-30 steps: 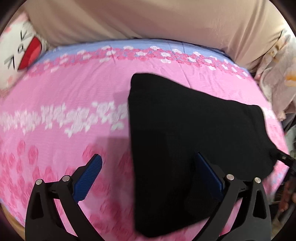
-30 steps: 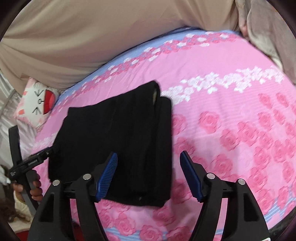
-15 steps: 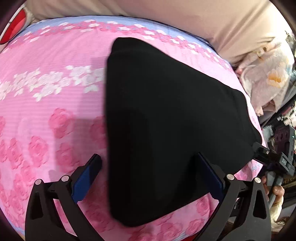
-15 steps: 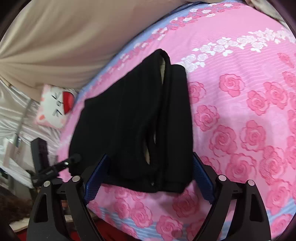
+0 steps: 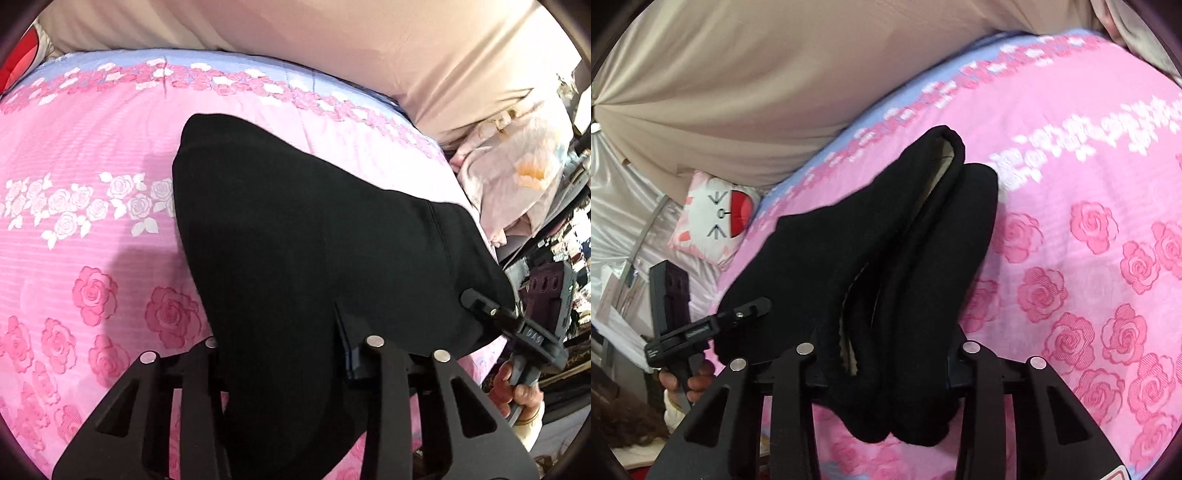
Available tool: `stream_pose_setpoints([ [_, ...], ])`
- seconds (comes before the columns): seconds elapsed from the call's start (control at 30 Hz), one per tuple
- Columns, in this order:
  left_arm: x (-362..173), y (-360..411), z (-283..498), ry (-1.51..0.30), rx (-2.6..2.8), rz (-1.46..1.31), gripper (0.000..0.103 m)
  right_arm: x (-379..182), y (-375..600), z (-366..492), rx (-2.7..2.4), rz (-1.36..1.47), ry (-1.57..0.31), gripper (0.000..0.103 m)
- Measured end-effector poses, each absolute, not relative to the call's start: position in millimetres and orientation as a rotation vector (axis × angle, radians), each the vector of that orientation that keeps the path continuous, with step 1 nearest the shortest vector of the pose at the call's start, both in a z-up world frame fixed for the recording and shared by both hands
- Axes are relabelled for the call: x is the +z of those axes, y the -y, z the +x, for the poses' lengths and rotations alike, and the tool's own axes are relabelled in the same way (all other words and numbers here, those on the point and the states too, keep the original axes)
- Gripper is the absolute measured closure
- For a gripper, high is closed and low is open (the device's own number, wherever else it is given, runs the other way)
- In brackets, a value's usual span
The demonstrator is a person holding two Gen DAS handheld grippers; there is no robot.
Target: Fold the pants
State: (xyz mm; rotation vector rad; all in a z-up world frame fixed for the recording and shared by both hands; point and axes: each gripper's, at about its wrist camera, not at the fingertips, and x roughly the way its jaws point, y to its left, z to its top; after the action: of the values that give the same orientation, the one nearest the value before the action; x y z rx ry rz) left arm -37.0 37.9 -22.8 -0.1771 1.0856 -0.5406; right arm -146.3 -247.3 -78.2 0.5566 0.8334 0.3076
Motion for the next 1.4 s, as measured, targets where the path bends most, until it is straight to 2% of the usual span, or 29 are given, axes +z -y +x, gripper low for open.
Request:
stream_pose_setpoints([
  [0.17, -4, -45, -69, -1.091, -0.588, -0.137, 0.069, -59, 238, -173, 0.327, 0.517, -0.859, 0.068],
  [0.27, -18, -51, -77, -1.133, -0.58, -0.133, 0.068, -79, 240, -181, 0.304, 0.536, -0.914, 0.067],
  [0.37, -37, -55, -72, -1.168, -0.559, -0.184, 0.061, -99, 248, -180, 0.291, 0.591, -0.934, 0.058],
  [0.4, -38, -58, -72, -1.169, -0.556, -0.196, 0.058, -100, 250, -179, 0.291, 0.607, -0.933, 0.051],
  [0.47, -42, -60, -71, -1.177, -0.539, -0.205, 0.047, -107, 251, -176, 0.298, 0.638, -0.95, 0.047],
  [0.53, -48, -60, -70, -1.18, -0.546, -0.228, 0.037, -107, 249, -175, 0.305, 0.624, -0.936, 0.046],
  [0.63, -47, -55, -71, -1.156, -0.547, -0.217, 0.034, -106, 246, -172, 0.309, 0.619, -0.928, 0.047],
  [0.67, -47, -53, -71, -1.146, -0.543, -0.21, 0.037, -106, 245, -172, 0.307, 0.612, -0.923, 0.05],
  [0.73, -43, -51, -71, -1.135, -0.547, -0.211, 0.057, -105, 244, -172, 0.308, 0.616, -0.914, 0.06],
  [0.8, -33, -52, -71, -1.115, -0.563, -0.205, 0.066, -96, 241, -174, 0.311, 0.606, -0.902, 0.066],
  [1.13, 24, -52, -94, -1.027, -0.638, -0.133, 0.068, -43, 217, -190, 0.383, 0.481, -0.861, 0.067],
  [1.4, 3, -35, -81, -1.01, -0.545, -0.041, 0.068, -52, 214, -177, 0.348, 0.45, -0.835, 0.067],
])
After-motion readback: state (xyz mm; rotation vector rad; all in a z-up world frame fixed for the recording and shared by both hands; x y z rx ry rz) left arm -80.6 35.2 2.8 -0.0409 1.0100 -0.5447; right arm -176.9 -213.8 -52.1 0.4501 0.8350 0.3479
